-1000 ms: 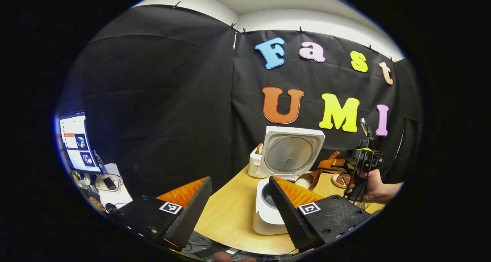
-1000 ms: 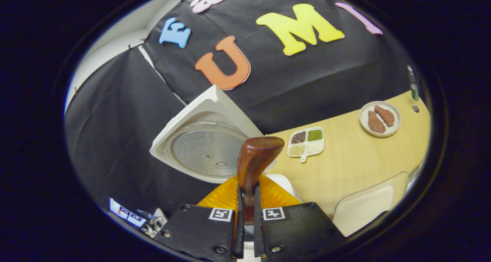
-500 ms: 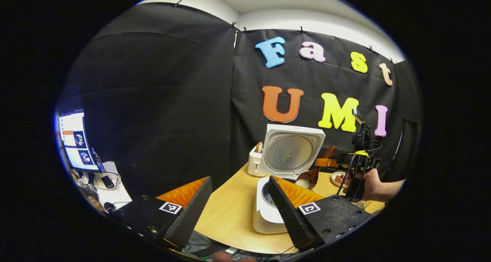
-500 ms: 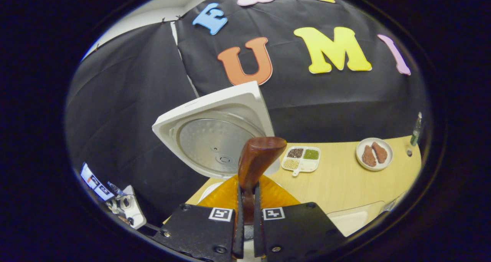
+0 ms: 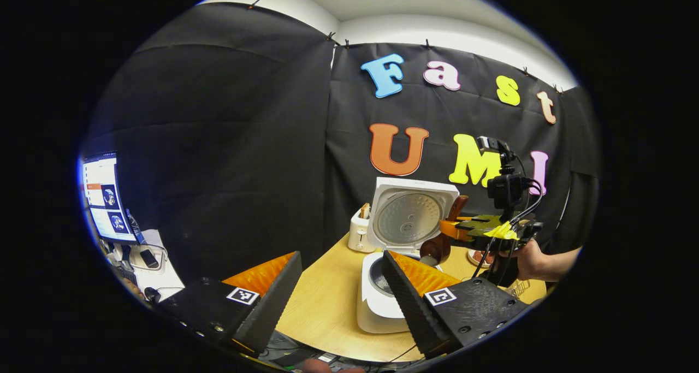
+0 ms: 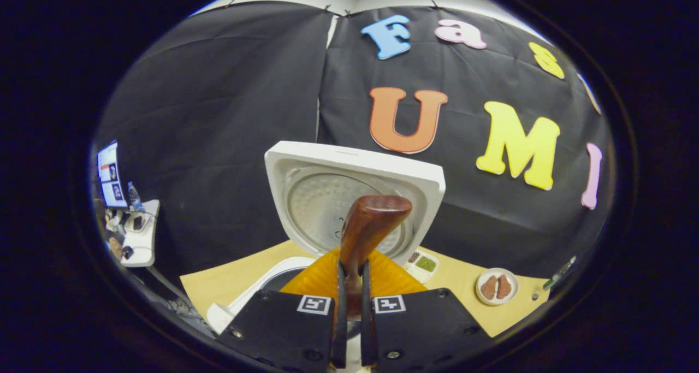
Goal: Close the left gripper, press the button to open the rice cooker; take a wooden spoon from the chopstick holder with the right hand, scoop a spoonful of rice and pour it into the rice cooker, then put the wooden spoon back into the chopstick holder.
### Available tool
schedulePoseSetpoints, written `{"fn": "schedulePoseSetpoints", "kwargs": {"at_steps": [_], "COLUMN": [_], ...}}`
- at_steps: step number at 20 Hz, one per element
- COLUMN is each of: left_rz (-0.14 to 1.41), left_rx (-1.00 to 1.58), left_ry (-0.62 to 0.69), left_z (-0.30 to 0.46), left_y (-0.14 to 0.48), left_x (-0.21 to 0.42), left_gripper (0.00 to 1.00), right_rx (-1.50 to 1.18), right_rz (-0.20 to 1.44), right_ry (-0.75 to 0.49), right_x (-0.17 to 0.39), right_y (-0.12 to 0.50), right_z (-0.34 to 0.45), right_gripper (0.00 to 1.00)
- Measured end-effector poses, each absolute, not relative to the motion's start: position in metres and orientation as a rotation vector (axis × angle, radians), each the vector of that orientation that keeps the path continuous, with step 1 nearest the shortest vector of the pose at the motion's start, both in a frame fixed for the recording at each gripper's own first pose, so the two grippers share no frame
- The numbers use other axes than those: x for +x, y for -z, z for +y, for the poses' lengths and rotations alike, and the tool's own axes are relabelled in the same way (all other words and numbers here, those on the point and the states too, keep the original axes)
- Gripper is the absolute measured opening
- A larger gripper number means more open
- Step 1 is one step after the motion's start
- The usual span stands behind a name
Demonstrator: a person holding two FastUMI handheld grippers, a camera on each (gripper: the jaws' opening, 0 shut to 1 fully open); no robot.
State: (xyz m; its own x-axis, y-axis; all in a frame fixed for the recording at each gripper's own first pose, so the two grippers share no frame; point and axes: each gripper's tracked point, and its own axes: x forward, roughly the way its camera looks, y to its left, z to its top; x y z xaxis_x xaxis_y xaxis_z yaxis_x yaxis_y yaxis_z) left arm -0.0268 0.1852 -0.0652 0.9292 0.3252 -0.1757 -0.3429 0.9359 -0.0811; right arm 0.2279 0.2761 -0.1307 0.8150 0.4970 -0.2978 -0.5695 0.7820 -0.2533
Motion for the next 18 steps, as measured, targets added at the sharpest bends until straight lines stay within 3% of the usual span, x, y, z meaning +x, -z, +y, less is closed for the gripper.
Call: {"fn": "schedulePoseSetpoints", "kwargs": {"at_steps": [8,18], "left_rz": [0.145,0.109], "left_rx": [-0.108,-0.075], "left_ry": [-0.349,-0.276], "left_z": [0.187,0.160], "left_y": [0.066,0.055], "left_x": [-0.029,-0.010], "left_gripper": [0.95,0.95], "right_rx": [-0.464,-0.026], "right_rz": [0.144,0.255], "right_ry": [-0.626,-0.577], "right_x": [0.215,0.205], "right_y": [0.127,0.090], "right_z": [0.286,0.226], "right_gripper": [0.16,0.16]}}
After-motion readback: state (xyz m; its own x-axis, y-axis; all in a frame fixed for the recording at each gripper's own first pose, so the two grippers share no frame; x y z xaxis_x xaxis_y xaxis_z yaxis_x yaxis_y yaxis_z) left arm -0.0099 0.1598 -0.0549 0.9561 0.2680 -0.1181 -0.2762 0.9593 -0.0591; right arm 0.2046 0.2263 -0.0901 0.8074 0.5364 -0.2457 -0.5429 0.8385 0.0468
